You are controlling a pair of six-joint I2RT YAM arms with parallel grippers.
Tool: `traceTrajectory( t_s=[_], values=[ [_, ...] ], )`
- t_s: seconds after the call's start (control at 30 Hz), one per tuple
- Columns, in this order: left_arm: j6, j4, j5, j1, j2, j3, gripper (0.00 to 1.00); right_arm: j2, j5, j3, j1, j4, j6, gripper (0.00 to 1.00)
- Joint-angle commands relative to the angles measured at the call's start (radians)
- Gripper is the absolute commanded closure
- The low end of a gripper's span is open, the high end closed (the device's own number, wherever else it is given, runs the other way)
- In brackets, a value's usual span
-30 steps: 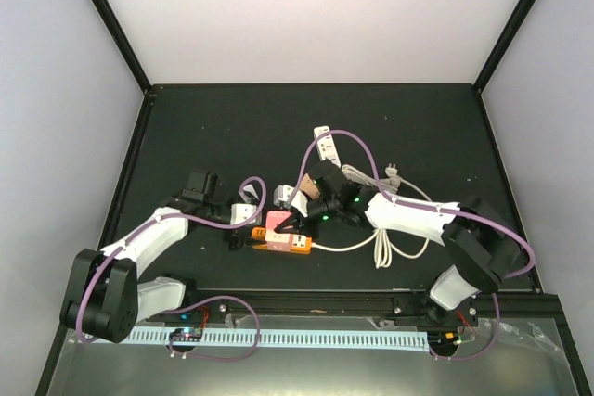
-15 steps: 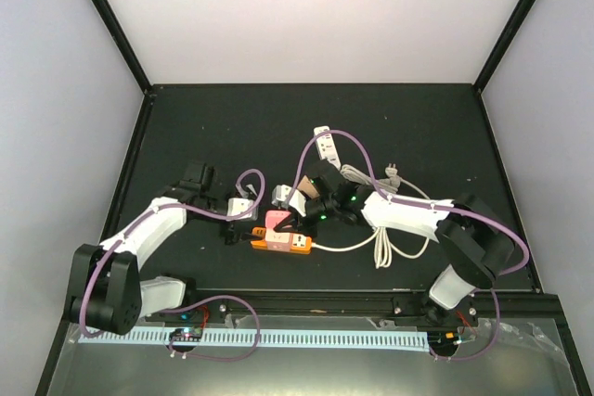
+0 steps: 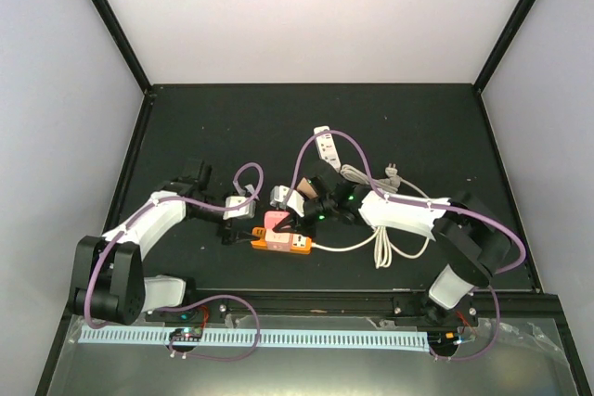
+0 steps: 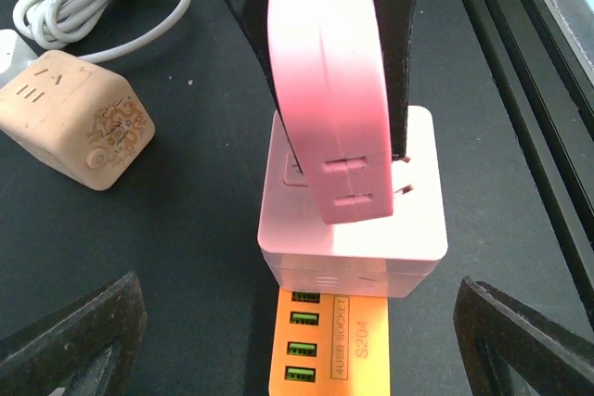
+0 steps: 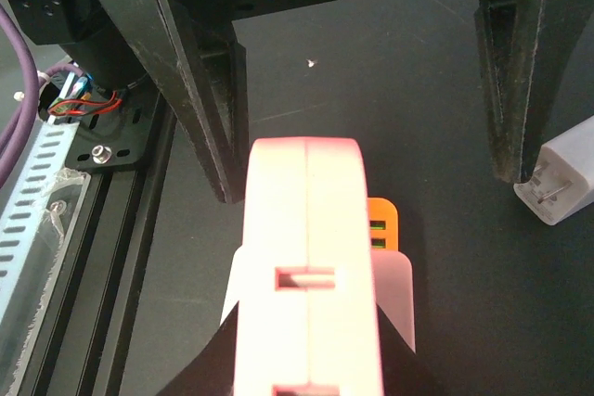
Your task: Insert the plug
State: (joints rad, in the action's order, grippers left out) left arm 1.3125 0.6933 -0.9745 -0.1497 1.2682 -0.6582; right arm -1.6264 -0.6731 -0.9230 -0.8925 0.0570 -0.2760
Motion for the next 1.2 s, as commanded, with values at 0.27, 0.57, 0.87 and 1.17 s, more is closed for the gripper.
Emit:
traceTrajectory(
  t_s=[0.27, 0.57, 0.87, 1.17],
  values=[
    [0.05, 0.052, -0.063, 0.023, 0.007, -0.06, 0.08, -0.024, 0.038, -0.033, -0.016, 0.026, -0.038, 0.99],
    [0.052, 0.064, -0.075, 0.03, 0.047, -0.073, 0.08, 0.001, 0.075, -0.009, -0.024, 0.024, -0.037, 0.99],
    [0.081, 0.185, -0.171, 0.029, 0.053, -0.129, 0.2, 0.026, 0.073, -0.013, -0.039, 0.022, -0.04, 0.99],
    [0.055, 0.154, -0.176, 0.029, 0.053, -0.12, 0.19, 0.019, 0.171, 0.004, -0.07, 0.051, -0.045, 0.99]
  ],
)
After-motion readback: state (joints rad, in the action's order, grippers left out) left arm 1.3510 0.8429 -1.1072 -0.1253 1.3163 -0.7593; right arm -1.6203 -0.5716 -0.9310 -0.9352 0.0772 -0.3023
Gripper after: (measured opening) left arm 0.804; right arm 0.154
